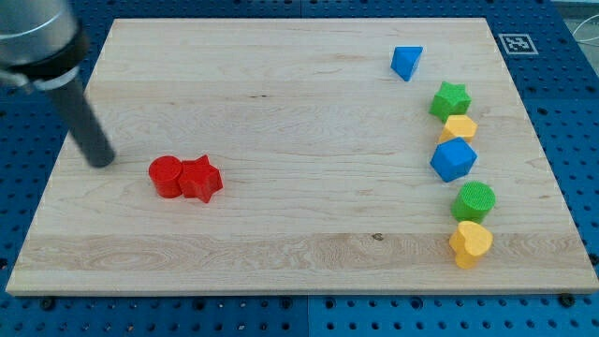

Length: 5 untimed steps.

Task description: Point your arm at red circle

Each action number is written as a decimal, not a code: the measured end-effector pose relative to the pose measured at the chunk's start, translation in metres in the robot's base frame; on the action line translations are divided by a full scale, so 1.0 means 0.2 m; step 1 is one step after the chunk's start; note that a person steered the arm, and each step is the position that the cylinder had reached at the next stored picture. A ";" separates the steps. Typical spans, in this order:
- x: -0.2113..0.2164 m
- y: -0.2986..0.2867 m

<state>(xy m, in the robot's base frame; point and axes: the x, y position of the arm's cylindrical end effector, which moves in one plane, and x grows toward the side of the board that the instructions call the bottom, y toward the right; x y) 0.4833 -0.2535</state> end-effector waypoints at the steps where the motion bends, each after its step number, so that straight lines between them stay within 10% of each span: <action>1: 0.13 0.00; 5: 0.13 0.43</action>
